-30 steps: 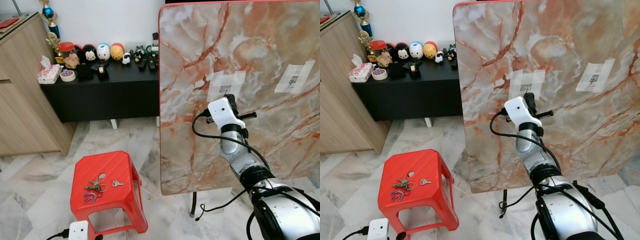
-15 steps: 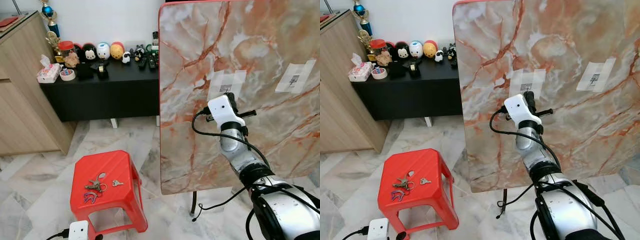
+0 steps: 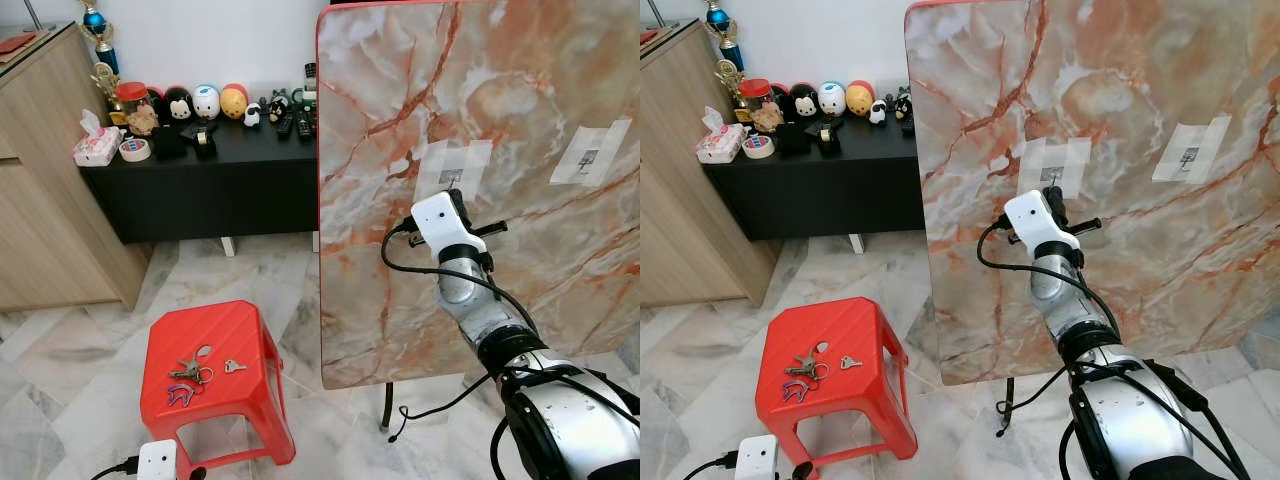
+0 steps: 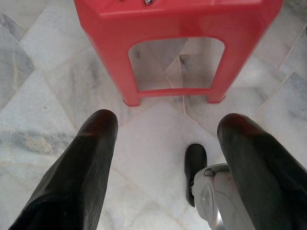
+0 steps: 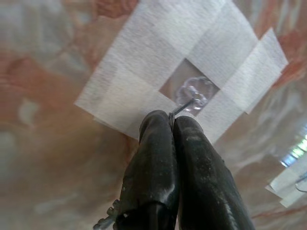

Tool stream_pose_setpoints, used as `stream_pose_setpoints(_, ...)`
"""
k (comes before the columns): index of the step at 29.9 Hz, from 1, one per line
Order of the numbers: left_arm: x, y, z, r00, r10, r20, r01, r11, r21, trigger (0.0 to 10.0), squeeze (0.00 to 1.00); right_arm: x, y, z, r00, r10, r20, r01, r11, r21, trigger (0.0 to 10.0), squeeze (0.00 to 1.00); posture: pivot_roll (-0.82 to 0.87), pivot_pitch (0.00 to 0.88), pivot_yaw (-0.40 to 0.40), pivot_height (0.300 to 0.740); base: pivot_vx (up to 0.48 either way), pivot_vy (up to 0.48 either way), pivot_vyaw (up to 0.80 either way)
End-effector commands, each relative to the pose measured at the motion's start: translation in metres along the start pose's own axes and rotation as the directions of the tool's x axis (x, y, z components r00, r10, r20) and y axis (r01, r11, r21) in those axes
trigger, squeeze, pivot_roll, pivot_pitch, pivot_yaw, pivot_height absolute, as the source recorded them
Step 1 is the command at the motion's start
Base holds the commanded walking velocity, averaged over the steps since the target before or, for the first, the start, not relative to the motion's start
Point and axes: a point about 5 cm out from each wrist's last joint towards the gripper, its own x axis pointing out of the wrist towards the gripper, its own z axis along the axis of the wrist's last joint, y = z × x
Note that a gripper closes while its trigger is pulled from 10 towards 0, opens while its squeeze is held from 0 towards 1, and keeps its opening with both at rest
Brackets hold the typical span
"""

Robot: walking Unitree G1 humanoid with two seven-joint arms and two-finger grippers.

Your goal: Hang keys on a hook

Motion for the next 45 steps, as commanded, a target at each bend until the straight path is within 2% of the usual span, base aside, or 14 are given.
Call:
stream_pose_setpoints(1, 0.000, 0.003, -0.001, 1.000, 0.016, -0.011, -0.016, 1.000, -0.013, 10.0, 0.00, 0.005, -0.002, 0.011, 0.999, 0.007, 0.034, -0.007, 1.000, -0.002, 10.0, 0.00, 0.03, 0.000, -0.002, 0.740, 0.000, 0.000, 0.00)
stream_pose_setpoints(14, 0.000, 0.004, -0.002, 1.000, 0.021, -0.014, -0.021, 1.000, -0.015, 10.0, 0.00, 0.005, 0.000, 0.013, 0.999, 0.021, 0.033, -0.021, 1.000, 0.002, 10.0, 0.00, 0.03, 0.000, -0.002, 0.740, 0.000, 0.000, 0.00)
stream_pose_setpoints(15, -0.001, 0.005, -0.002, 1.000, 0.022, -0.015, -0.022, 1.000, -0.016, 10.0, 0.00, 0.005, 0.000, 0.013, 0.999, 0.021, 0.034, -0.022, 1.000, 0.010, 10.0, 0.57, 0.03, 0.000, -0.002, 0.740, 0.000, 0.000, 0.00)
stream_pose_setpoints(16, -0.001, 0.005, -0.002, 1.000, 0.023, -0.015, -0.023, 1.000, -0.016, 10.0, 0.00, 0.006, -0.001, 0.013, 0.999, 0.020, 0.034, -0.020, 1.000, 0.013, 10.0, 1.00, 0.03, 0.000, -0.002, 0.740, 0.000, 0.000, 0.00)
stream_pose_setpoints(21, -0.001, 0.005, -0.002, 1.000, 0.022, -0.016, -0.023, 1.000, -0.015, 10.0, 0.00, 0.006, 0.000, 0.014, 0.999, 0.021, 0.040, -0.022, 1.000, 0.020, 10.0, 1.00, 0.03, 0.000, 0.000, 0.740, 0.000, 0.000, 0.00)
stream_pose_setpoints(22, -0.001, 0.005, -0.003, 1.000, 0.022, -0.017, -0.022, 1.000, -0.015, 10.0, 0.00, 0.005, 0.001, 0.015, 0.998, 0.029, 0.046, -0.031, 0.999, 0.038, 10.0, 0.91, 0.03, 0.000, 0.001, 0.740, 0.000, 0.000, 0.00)
stream_pose_setpoints(23, -0.001, 0.005, -0.003, 1.000, 0.021, -0.017, -0.022, 1.000, -0.014, 10.0, 0.00, 0.005, 0.001, 0.016, 0.998, 0.033, 0.050, -0.036, 0.998, 0.051, 10.0, 0.91, 0.03, 0.000, 0.001, 0.740, 0.000, 0.000, 0.00)
stream_pose_setpoints(24, -0.001, 0.005, -0.003, 1.000, 0.021, -0.017, -0.022, 1.000, -0.014, 10.0, 0.00, 0.005, 0.002, 0.016, 0.998, 0.035, 0.055, -0.038, 0.998, 0.056, 10.0, 0.25, 0.03, 0.000, 0.001, 0.740, 0.000, 0.000, 0.00)
stream_pose_setpoints(25, -0.001, 0.005, -0.003, 1.000, 0.021, -0.018, -0.021, 1.000, -0.014, 10.0, 0.00, 0.004, 0.002, 0.017, 0.997, 0.036, 0.064, -0.040, 0.997, 0.061, 10.0, 0.00, 0.03, 0.000, 0.001, 0.740, 0.000, 0.000, 0.00)
stream_pose_setpoints(38, -0.001, 0.006, -0.005, 0.999, 0.021, -0.024, -0.022, 1.000, -0.012, 10.0, 0.00, -0.004, 0.008, 0.026, 0.982, 0.060, 0.181, -0.099, 0.971, 0.217, 10.0, 0.00, 0.03, 0.000, -0.002, 0.740, 0.000, 0.000, 0.00)
stream_pose_setpoints(42, -0.002, 0.006, -0.006, 0.999, 0.023, -0.028, -0.023, 1.000, -0.012, 10.0, 0.00, -0.030, 0.031, 0.013, 0.954, 0.164, 0.251, -0.228, 0.941, 0.250, 10.0, 0.00, 0.02, 0.000, -0.005, 0.740, 0.000, 0.000, 0.00)
stream_pose_setpoints(43, -0.002, 0.007, -0.007, 0.999, 0.024, -0.030, -0.024, 1.000, -0.011, 10.0, 0.00, -0.047, 0.044, -0.005, 0.950, 0.223, 0.219, -0.273, 0.933, 0.235, 10.0, 0.00, 0.02, 0.000, -0.003, 0.740, 0.000, 0.000, 0.00)
stream_pose_setpoints(44, -0.002, 0.007, -0.007, 0.999, 0.024, -0.030, -0.024, 1.000, -0.011, 10.0, 0.00, -0.047, 0.044, -0.005, 0.950, 0.223, 0.219, -0.273, 0.933, 0.235, 10.0, 0.00, 0.02, 0.000, -0.003, 0.740, 0.000, 0.000, 0.00)
stream_pose_setpoints(45, -0.003, 0.007, -0.008, 0.999, 0.024, -0.033, -0.024, 1.000, -0.008, 10.0, 0.00, -0.067, 0.054, -0.031, 0.960, 0.255, 0.116, -0.278, 0.920, 0.275, 10.0, 0.00, 0.02, 0.000, -0.003, 0.740, 0.000, 0.000, 0.00)
